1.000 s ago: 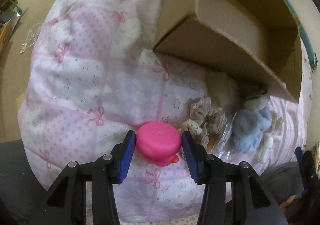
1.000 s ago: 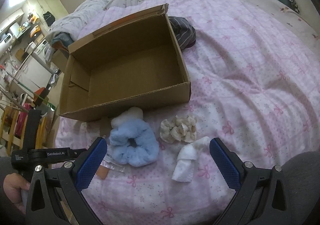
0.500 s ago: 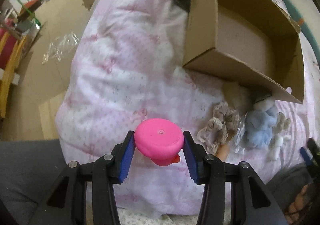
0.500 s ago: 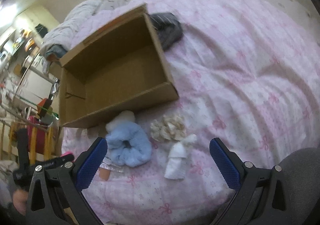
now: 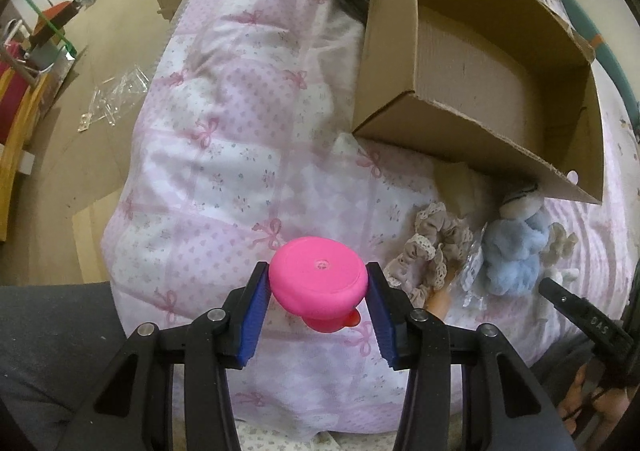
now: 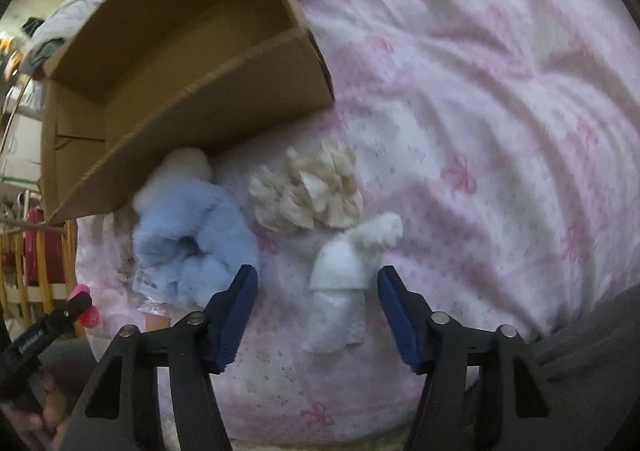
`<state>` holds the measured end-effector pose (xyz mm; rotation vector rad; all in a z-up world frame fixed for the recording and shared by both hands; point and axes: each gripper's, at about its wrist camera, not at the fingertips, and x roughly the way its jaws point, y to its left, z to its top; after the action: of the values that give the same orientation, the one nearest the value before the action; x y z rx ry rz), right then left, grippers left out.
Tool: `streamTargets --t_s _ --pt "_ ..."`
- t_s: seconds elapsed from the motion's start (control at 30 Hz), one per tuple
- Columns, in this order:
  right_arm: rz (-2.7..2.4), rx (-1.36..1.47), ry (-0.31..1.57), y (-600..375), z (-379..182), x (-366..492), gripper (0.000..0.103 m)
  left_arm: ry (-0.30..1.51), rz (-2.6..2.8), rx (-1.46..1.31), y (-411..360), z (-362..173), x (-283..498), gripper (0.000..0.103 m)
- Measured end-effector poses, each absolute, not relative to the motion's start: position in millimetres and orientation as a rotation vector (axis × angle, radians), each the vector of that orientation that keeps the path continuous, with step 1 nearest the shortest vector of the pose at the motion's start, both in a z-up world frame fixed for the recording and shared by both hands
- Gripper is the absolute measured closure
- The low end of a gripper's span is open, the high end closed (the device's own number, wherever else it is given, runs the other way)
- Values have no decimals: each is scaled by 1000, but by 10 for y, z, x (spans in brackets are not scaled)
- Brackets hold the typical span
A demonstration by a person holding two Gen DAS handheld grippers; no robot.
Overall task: Organize soft objects
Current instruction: 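Grasp the white cloth with the right gripper while the left gripper holds the pink duck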
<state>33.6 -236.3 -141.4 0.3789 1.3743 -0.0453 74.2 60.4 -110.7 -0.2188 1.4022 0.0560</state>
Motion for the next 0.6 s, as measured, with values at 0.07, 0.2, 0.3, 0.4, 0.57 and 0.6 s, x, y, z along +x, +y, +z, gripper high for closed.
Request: streamTargets --t_s 0.07,0.2,0.3,0.4,0.57,0.6 --pt "-59 354 1392 -2340 -1443 329 51 1404 55 -221 607 -1126 760 60" --pt "-67 318 1416 -2286 -1496 345 79 1402 52 -214 585 -1127 745 60" --pt "-45 322 1390 -2241 -1453 329 88 1407 66 -192 591 -1165 755 60" --pt "19 368 1374 -2189 -1337 209 90 1413 74 -205 610 -1182 776 60" --pt "157 355 1268 -2042 -1002 -27 90 1380 66 -174 571 -1093 759 60" --pt "189 342 1228 -2007 -912 -52 90 1378 68 -165 566 -1088 754 60"
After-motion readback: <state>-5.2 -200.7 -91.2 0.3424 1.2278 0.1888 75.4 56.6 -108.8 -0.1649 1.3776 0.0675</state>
